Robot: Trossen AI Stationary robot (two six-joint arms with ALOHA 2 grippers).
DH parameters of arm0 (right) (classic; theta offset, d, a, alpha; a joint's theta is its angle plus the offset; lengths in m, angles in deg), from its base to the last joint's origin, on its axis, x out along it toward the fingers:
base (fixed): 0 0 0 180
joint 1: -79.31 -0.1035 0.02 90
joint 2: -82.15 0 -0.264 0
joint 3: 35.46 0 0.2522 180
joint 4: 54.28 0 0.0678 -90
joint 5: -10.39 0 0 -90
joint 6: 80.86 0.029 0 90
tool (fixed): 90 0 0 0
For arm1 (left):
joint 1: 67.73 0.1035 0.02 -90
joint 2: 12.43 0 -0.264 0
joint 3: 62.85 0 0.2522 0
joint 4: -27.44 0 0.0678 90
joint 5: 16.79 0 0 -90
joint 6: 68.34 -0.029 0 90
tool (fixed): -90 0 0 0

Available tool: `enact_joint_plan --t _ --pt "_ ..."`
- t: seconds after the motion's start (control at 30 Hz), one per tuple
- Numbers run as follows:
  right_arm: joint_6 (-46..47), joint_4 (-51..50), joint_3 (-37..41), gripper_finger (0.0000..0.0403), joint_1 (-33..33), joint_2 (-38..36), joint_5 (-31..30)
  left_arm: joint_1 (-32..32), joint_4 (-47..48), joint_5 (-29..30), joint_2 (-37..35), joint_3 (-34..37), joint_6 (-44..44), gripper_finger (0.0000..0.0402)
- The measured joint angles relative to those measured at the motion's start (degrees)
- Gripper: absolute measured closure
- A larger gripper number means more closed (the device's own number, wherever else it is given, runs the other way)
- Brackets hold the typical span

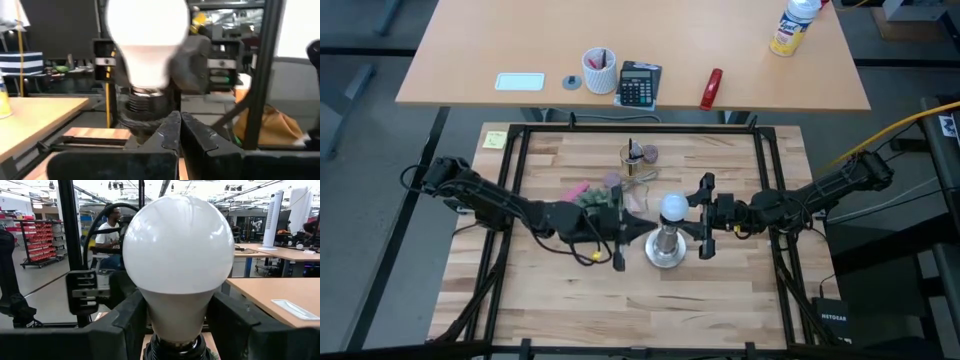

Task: Screw lightbulb
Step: Remove the lightbulb from the lamp

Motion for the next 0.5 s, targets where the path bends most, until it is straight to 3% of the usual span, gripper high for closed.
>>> enact_joint_plan --t 0.37,0.5 --pt "-0.02 0.04 0.0 0.0217 0.0 -0.02 -0.02 -1.4 5.56 0.0 0.0 0.0 -1.81 0.0397" --pt "-0.02 0.04 0.0 0.0217 0.0 -0.02 -0.02 -0.84 8.72 0.0 0.0 0.0 1.07 0.0359"
